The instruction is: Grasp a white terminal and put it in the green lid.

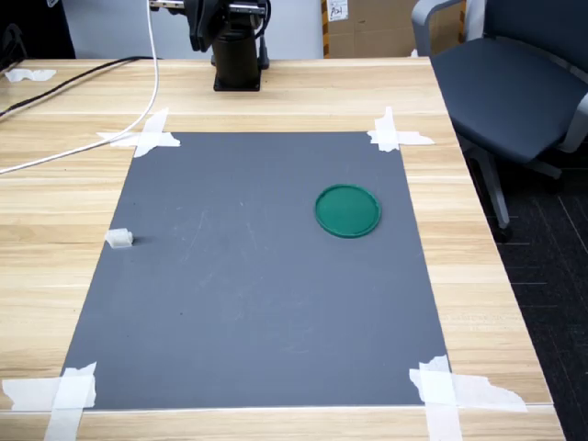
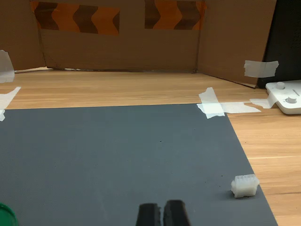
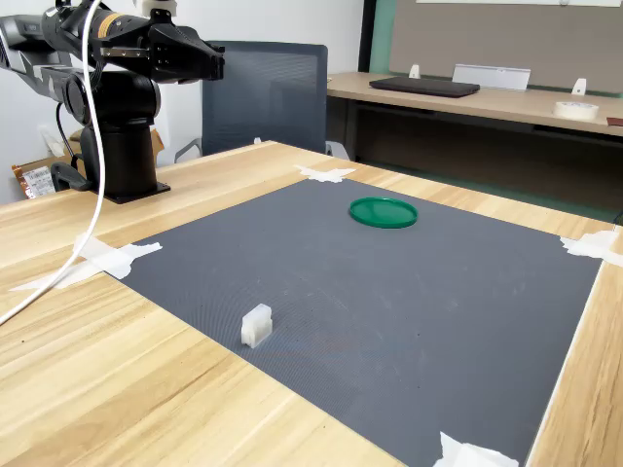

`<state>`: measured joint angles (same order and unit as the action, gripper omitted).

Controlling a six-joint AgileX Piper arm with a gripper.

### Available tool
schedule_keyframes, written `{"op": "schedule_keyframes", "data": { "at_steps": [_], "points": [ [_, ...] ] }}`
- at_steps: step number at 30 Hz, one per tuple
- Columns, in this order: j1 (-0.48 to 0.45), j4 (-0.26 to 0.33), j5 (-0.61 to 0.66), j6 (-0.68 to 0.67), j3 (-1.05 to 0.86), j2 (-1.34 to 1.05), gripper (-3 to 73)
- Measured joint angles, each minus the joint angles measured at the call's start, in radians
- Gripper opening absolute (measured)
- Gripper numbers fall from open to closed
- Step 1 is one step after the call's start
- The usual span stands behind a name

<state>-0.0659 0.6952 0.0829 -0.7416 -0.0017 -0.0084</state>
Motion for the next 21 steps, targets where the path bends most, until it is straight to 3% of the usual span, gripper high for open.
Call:
{"op": "schedule_keyframes", "data": {
  "at_steps": [21],
  "points": [
    [-0.003,0.000,0.027,0.000,0.034,0.070,-2.8]
  ]
}}
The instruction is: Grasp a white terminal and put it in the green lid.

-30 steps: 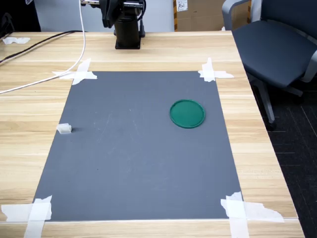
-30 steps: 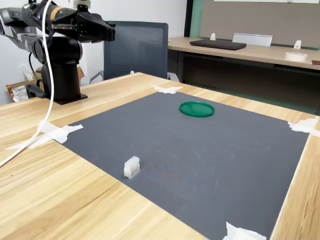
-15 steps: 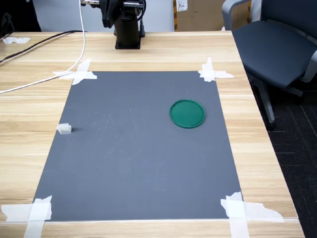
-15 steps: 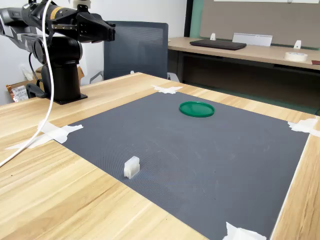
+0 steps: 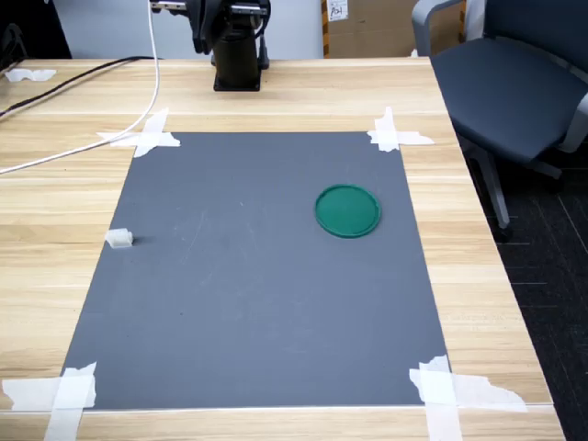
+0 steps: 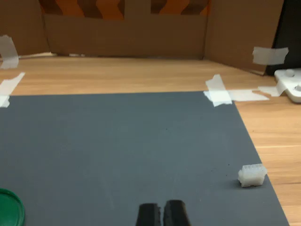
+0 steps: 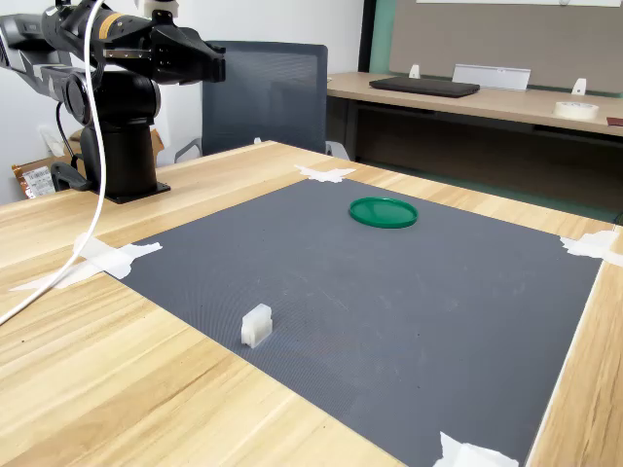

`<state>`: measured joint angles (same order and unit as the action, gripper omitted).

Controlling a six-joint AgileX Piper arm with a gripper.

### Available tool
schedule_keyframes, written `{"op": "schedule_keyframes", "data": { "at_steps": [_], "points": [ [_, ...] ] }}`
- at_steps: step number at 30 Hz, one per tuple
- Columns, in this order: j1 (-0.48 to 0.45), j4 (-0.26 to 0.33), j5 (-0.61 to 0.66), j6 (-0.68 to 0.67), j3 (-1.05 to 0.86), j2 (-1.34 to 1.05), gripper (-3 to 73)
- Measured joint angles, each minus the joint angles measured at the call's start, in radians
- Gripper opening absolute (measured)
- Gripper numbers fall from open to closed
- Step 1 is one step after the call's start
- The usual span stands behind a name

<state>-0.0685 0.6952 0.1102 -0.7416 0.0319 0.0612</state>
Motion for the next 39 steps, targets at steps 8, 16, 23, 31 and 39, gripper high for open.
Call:
{"op": "schedule_keyframes", "data": {
  "at_steps": [8,16,23,31,39],
  "points": [
    [-0.089,0.000,0.028,-0.005,0.157,0.279,-2.8],
    [-0.135,-0.004,0.040,-0.122,0.289,0.575,-2.8],
    [-0.135,-0.019,0.050,-0.286,0.438,0.783,-2.8],
    [-0.135,-0.118,0.295,-0.378,0.633,0.997,-2.8],
    [-0.135,-0.345,0.567,-0.217,0.869,1.180,-2.8]
  ]
}}
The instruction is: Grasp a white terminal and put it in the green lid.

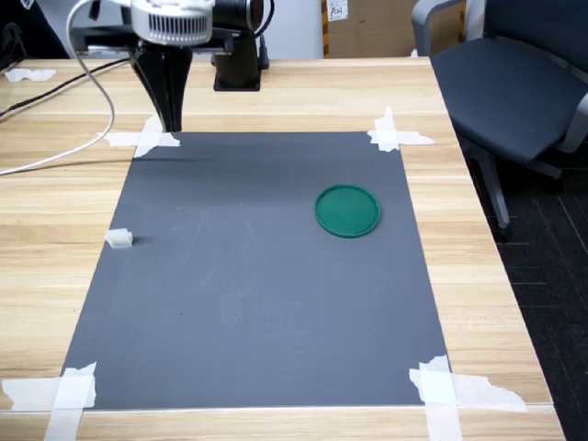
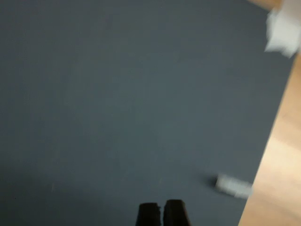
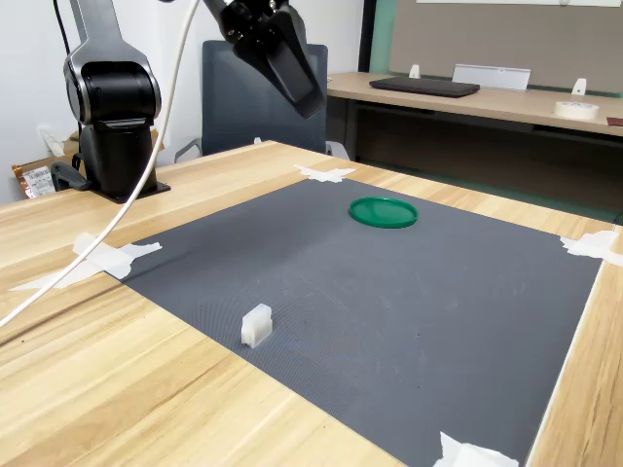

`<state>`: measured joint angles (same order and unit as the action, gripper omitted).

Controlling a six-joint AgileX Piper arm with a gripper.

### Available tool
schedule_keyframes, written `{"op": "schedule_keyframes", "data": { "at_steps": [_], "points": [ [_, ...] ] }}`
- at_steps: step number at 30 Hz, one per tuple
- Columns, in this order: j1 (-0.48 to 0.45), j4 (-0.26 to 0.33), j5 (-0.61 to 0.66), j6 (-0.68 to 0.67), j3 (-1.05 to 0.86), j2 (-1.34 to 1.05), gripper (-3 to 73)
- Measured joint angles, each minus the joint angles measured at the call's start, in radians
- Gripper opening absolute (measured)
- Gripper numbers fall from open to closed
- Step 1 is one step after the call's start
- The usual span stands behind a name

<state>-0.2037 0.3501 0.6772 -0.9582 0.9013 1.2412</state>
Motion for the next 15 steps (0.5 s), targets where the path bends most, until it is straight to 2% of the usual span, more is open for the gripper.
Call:
{"op": "schedule_keyframes", "data": {
  "at_steps": [3,6,8,15],
  "points": [
    [0.000,-0.122,0.122,0.098,0.101,0.068,-2.8],
    [-0.004,-0.220,0.222,0.126,0.182,0.122,-2.8],
    [-0.018,-0.243,0.272,0.105,0.220,0.150,-2.8],
    [-0.091,-0.244,0.402,-0.093,0.278,0.229,-2.7]
  ]
}}
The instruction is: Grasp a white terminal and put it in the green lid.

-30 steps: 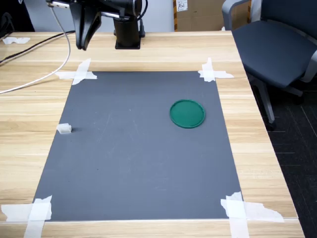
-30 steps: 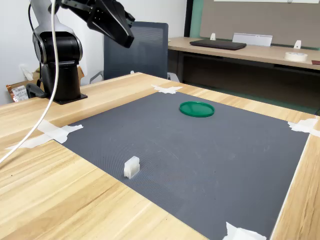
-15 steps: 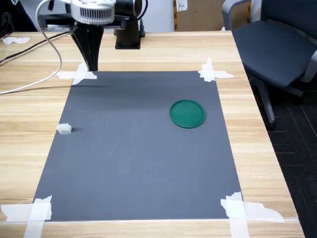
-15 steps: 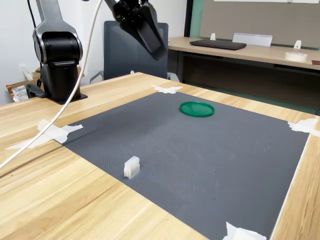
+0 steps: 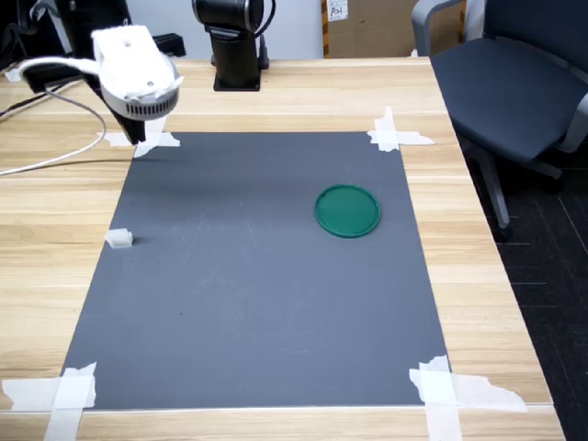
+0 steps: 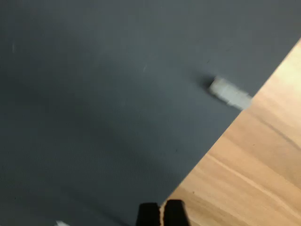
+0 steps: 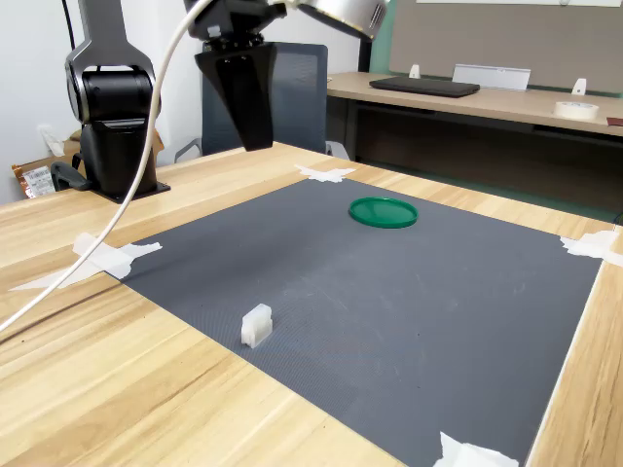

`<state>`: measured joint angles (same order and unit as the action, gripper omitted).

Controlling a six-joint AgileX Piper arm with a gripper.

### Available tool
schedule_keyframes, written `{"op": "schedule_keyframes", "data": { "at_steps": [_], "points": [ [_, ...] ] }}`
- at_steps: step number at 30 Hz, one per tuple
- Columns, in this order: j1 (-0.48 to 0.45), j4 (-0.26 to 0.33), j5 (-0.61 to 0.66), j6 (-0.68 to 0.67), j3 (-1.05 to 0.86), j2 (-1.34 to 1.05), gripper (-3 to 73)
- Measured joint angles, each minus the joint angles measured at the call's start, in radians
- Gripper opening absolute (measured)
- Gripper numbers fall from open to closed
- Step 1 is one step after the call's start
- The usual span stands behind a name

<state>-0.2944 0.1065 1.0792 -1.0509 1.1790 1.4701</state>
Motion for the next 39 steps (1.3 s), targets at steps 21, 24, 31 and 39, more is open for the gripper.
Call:
{"op": "schedule_keyframes", "data": {
  "at_steps": [21,24,31,39],
  "points": [
    [-0.028,-0.028,0.017,-0.237,0.159,0.203,58.5],
    [-0.028,-0.043,0.017,-0.311,0.159,0.233,62.5],
    [-0.028,-0.094,-0.013,-0.473,0.159,0.294,63.2],
    [-0.028,-0.094,-0.118,-0.553,0.159,0.367,63.3]
  ]
}}
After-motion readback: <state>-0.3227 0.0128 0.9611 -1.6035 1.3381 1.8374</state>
